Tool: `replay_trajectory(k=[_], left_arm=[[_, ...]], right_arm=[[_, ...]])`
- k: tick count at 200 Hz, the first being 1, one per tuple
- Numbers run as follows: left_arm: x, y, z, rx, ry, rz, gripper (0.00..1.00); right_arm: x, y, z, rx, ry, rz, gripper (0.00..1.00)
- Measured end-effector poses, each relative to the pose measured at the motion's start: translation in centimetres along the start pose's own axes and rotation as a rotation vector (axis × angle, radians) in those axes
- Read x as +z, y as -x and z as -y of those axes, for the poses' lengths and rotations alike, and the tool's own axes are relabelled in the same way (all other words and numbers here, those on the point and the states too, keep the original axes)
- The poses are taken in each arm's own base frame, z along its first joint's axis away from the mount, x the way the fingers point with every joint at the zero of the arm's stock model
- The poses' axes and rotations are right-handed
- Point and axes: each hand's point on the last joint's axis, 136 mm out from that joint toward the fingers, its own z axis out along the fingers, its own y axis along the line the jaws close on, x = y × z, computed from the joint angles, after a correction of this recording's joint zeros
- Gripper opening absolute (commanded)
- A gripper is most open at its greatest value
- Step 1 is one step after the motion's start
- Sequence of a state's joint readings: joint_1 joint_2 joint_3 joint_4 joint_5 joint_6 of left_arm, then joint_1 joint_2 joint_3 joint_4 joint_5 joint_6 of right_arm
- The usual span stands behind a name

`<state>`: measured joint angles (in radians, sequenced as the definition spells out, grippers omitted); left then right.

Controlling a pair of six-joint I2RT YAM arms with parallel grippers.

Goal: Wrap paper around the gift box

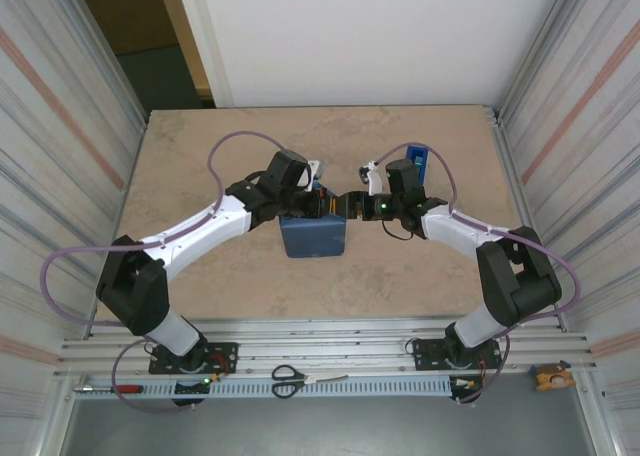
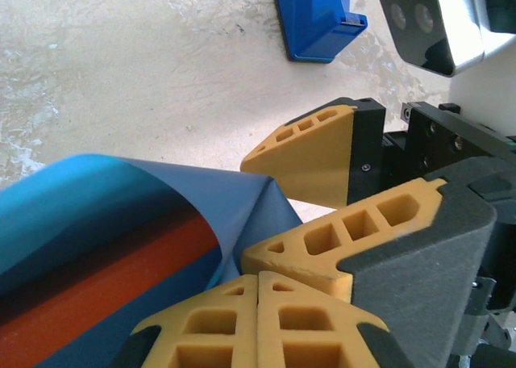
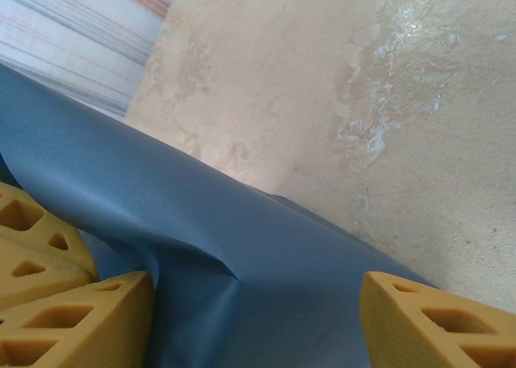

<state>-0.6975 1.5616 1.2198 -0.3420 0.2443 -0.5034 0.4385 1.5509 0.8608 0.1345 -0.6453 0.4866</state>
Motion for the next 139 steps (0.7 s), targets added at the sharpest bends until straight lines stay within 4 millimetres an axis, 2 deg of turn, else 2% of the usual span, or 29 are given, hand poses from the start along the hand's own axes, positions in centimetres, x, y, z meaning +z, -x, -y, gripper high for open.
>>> replay_trajectory(k=[66, 89, 105, 139], left_arm=[[0.5, -1.2, -0.2, 0.006, 0.012, -0.025, 0.01], [0.5, -1.2, -0.2, 0.008, 0.017, -0.023, 0.00], [0.6, -1.2, -0.3, 0.010, 0.020, -0.019, 0.00], [0.7, -1.1, -0.4, 0.016, 0.019, -0.001, 0.00]], right_arm=[[-0.2, 0.0, -0.2, 0.018, 0.005, -0.022, 0.67], [-0.6, 0.2, -0.1, 0.033, 0.005, -0.038, 0.63], [-1.2, 1.3, 0.0, 0.003, 0.000, -0.034, 0.54], [-2.3, 4.9, -1.1, -0.199, 0.025, -0.011, 0.52]])
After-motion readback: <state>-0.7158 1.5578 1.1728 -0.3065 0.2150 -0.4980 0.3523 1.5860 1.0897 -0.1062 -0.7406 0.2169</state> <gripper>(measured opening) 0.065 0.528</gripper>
